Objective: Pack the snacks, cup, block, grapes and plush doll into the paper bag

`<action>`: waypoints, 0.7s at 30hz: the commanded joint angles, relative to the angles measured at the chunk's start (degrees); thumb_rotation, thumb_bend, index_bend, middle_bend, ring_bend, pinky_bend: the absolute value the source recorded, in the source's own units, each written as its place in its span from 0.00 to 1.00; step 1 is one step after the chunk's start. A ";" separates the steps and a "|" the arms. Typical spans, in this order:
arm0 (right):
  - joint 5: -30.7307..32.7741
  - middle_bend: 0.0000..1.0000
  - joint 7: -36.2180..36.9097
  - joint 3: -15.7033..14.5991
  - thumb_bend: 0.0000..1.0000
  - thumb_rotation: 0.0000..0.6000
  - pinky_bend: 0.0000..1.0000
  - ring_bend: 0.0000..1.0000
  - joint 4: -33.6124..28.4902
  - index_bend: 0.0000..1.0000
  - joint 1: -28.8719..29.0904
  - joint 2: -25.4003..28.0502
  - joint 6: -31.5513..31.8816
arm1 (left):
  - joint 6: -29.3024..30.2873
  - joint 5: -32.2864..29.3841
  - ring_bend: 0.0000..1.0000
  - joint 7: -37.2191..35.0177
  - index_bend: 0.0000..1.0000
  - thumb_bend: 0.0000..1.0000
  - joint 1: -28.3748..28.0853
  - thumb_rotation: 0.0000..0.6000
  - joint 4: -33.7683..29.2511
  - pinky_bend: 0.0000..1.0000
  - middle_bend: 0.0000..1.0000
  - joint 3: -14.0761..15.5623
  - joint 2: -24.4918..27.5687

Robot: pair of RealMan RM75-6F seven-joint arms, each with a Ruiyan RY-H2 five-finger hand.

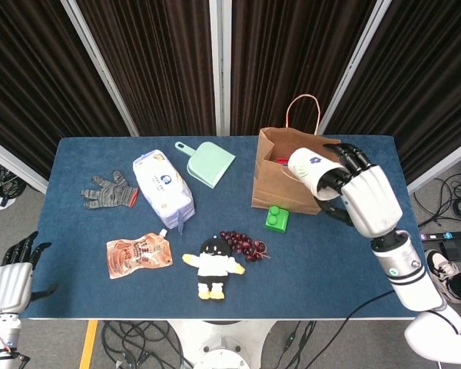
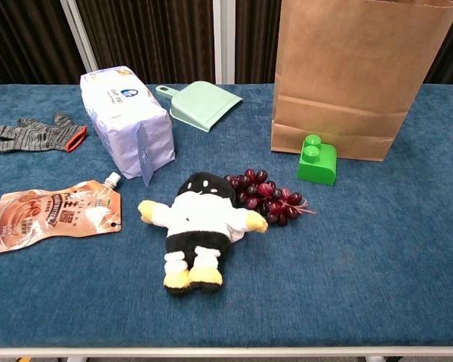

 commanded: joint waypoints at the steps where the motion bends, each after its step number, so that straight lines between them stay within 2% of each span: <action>1: 10.70 0.60 -0.51 2.41 0.34 1.00 0.25 0.21 2.65 0.70 1.81 0.96 -8.29 | -0.01 -0.07 0.11 -0.02 0.27 0.12 0.03 1.00 0.03 0.13 0.16 0.02 -0.01; 5: 17.15 0.56 -2.18 2.98 0.34 1.00 0.25 0.20 5.92 0.67 4.01 -0.09 -14.24 | -0.05 -0.22 0.11 -0.11 0.27 0.12 0.14 1.00 0.13 0.13 0.16 0.11 -0.07; 10: 21.09 0.52 -2.18 3.53 0.34 1.00 0.25 0.19 9.97 0.62 6.13 -2.64 -18.17 | -0.20 -0.53 0.11 -0.19 0.27 0.12 0.22 1.00 0.24 0.13 0.16 0.12 -0.06; 12: 22.47 0.45 -3.18 3.05 0.33 1.00 0.23 0.14 10.58 0.48 6.80 -2.85 -20.31 | -0.13 -0.56 0.11 -0.12 0.27 0.12 0.31 1.00 0.07 0.13 0.16 0.16 0.04; 15: 25.54 0.27 -5.62 2.31 0.26 1.00 0.15 0.03 9.70 0.13 7.61 -1.87 -23.66 | -0.16 -0.65 0.11 -0.16 0.27 0.12 0.33 1.00 0.20 0.13 0.16 0.14 -0.05; 16: 26.23 0.22 -6.18 2.23 0.23 1.00 0.13 0.01 9.39 0.07 7.78 -1.65 -24.13 | -0.19 -0.66 0.11 -0.18 0.27 0.12 0.31 1.00 0.26 0.13 0.16 0.14 -0.08; 18: 27.12 0.11 -7.22 2.11 0.11 1.00 0.07 0.00 8.86 0.00 7.93 -1.38 -24.31 | -0.24 -0.63 0.11 -0.17 0.27 0.12 0.26 1.00 0.35 0.13 0.16 0.12 -0.11; 19: 27.20 0.06 -7.37 2.16 0.06 1.00 0.06 0.00 8.68 0.00 7.87 -1.41 -23.95 | -0.25 -0.62 0.11 -0.17 0.27 0.12 0.24 1.00 0.35 0.13 0.16 0.11 -0.12; 21: 26.90 0.02 -7.05 2.35 0.01 1.00 0.04 0.00 8.23 0.00 7.53 -1.48 -22.89 | -0.19 -0.54 0.11 -0.20 0.27 0.12 0.23 1.00 0.36 0.13 0.16 0.10 -0.15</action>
